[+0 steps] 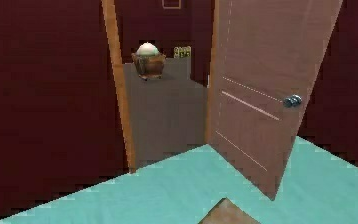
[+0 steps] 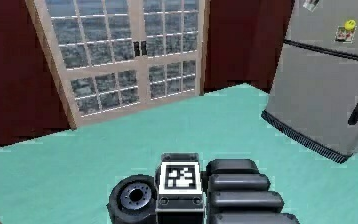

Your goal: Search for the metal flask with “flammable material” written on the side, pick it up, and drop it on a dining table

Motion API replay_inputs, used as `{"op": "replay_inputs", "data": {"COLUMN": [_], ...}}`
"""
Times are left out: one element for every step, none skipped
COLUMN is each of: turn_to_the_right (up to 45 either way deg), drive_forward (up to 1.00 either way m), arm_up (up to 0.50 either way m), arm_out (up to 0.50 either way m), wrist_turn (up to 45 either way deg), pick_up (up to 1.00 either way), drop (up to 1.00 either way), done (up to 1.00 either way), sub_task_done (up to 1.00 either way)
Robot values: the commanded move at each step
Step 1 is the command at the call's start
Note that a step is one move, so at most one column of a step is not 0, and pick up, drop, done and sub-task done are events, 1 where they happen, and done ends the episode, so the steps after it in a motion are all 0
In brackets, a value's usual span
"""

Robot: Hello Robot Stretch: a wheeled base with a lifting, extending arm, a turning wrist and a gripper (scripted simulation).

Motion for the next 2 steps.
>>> {"op": "replay_inputs", "data": {"turn_to_the_right": [0.0,0.0], "drive_forward": [1.00,0.05], "arm_up": [0.00,0.00], "arm_out": [0.00,0.00], "wrist_turn": [0.0,0.0], "pick_up": [0.00,0.00], "drop": [0.00,0.00], "done": [0.00,0.00], "sub_task_done": [0.00,0.00]}}
